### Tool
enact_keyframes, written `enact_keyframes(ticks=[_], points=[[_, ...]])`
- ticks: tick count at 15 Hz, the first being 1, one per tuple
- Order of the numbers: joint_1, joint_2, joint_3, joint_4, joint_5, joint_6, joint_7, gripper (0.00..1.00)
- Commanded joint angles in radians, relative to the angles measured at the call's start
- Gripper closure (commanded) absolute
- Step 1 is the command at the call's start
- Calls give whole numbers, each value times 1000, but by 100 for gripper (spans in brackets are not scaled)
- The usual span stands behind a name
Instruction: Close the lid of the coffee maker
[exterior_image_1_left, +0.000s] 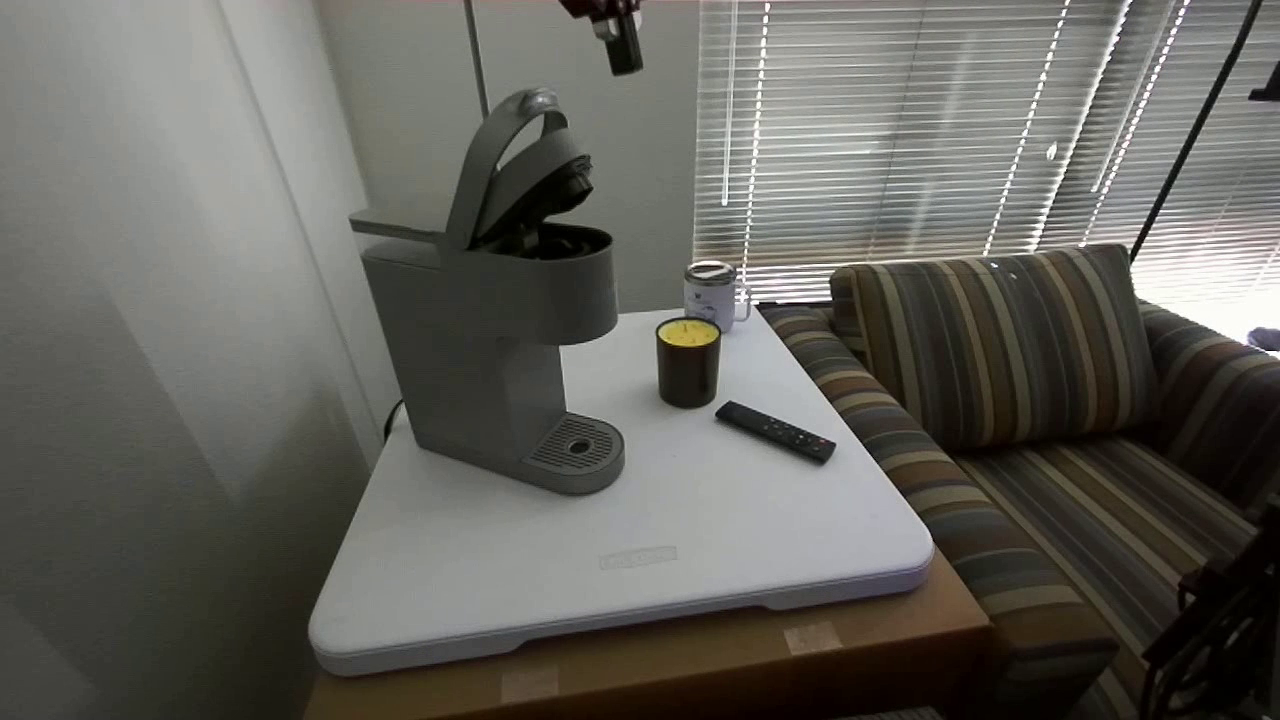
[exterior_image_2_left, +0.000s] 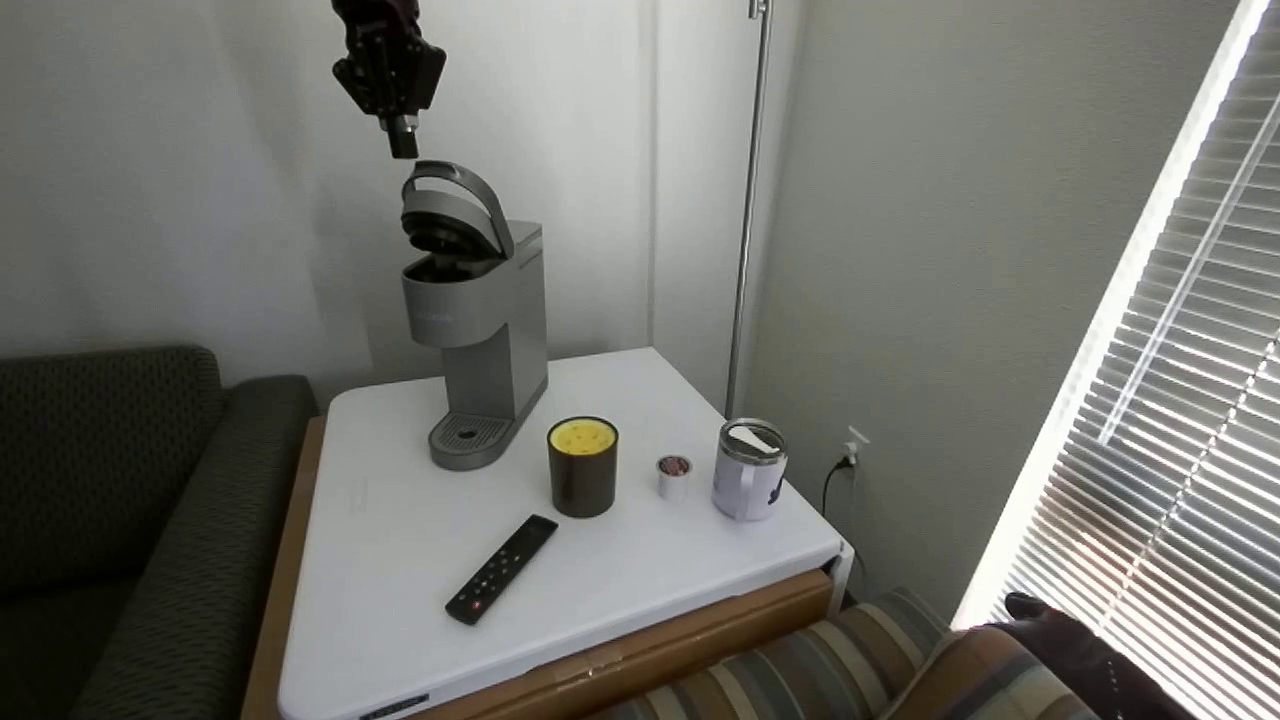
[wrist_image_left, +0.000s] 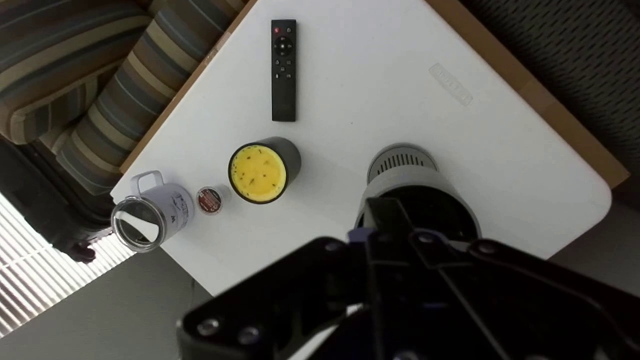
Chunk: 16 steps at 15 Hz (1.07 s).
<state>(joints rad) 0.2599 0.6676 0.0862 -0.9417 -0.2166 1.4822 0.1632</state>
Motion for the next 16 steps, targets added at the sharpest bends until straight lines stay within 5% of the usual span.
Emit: enact_keyframes(ticks=[1,5,16], points=[[8,129,-10,233,10,-88,28,100],[19,187,-29,362,58,-87,72,100],[49,248,-34,454,34,93,327,100]])
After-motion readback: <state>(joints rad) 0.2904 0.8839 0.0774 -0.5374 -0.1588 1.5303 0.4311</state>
